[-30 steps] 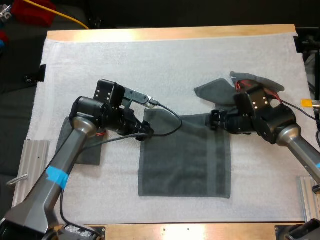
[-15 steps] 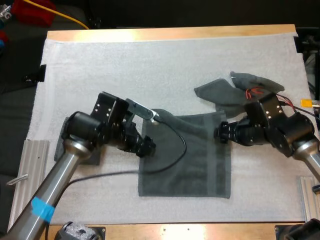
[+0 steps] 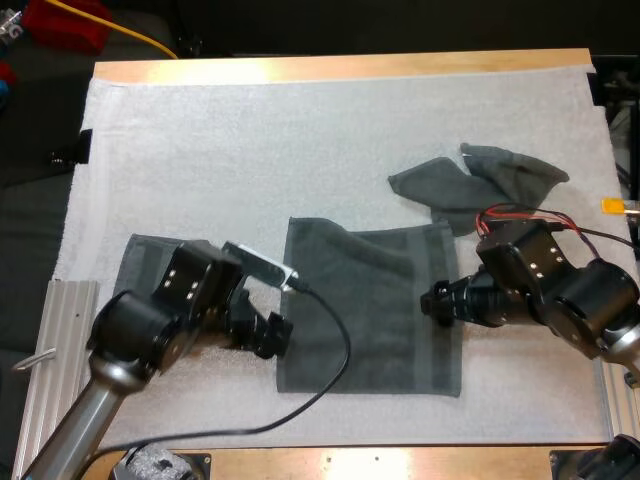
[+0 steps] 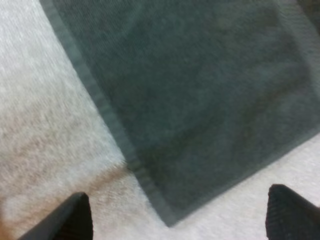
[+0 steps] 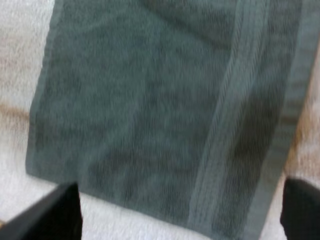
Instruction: Pick towel from pile, fold and stack
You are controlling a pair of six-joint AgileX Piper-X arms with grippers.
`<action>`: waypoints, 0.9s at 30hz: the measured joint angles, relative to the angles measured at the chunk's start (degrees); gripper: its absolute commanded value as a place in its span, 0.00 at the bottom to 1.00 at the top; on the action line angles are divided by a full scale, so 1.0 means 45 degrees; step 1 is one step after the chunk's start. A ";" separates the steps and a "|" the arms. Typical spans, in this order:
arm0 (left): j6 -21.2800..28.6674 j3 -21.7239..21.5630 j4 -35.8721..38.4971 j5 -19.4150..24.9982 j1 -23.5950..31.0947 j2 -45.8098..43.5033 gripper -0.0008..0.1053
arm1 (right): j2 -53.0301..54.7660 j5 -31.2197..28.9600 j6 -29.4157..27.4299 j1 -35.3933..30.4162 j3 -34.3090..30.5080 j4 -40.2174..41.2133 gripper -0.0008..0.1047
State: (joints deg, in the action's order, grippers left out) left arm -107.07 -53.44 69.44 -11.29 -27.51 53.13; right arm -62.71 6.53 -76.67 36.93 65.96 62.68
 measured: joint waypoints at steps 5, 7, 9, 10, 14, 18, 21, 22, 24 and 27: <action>-0.0549 0.0387 0.0002 -0.0336 0.0000 -0.1164 0.65 | 0.0357 -0.0068 0.0198 0.0000 0.0000 0.0726 0.75; -0.0701 0.0484 0.0002 -0.0506 0.0000 -0.1544 0.65 | 0.0525 -0.0184 0.0198 0.0000 0.0000 0.1088 0.75; -0.0880 0.0508 0.0002 -0.0765 0.0000 -0.1811 0.65 | 0.0800 -0.0282 0.0296 0.0000 0.0000 0.1406 0.75; -0.0919 0.0508 0.0002 -0.0895 0.0000 -0.1926 0.65 | 0.0963 -0.0288 0.0384 0.0000 -0.0019 0.1499 0.75; -0.1096 0.0508 0.0287 -0.1074 0.0000 -0.2213 0.65 | 0.1843 -0.0285 0.0652 0.0000 -0.0563 0.1547 0.75; -0.1092 0.0508 0.0772 -0.1074 0.0000 -0.2276 0.65 | 0.2849 -0.0285 0.1051 0.0000 -0.1670 0.1547 0.75; -0.1109 0.0508 0.1066 -0.1089 0.0000 -0.2276 0.65 | 0.3495 -0.0285 0.1345 0.0000 -0.2584 0.1570 0.75; -0.1109 0.0508 0.1217 -0.1089 0.0000 -0.2276 0.65 | 0.3699 -0.0285 0.1430 0.0000 -0.2800 0.1556 0.75; -0.1115 0.0508 0.1503 -0.1089 0.0000 -0.2276 0.65 | 0.4069 -0.0285 0.1652 0.0000 -0.3316 0.1556 0.75; -0.1123 0.0508 0.1718 -0.1089 0.0000 -0.2276 0.65 | 0.4533 -0.0285 0.1942 0.0000 -0.4026 0.1458 0.75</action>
State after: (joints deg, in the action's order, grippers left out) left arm -112.12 -51.16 77.17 -16.19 -27.51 42.89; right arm -42.31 5.24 -67.93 36.93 47.85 69.24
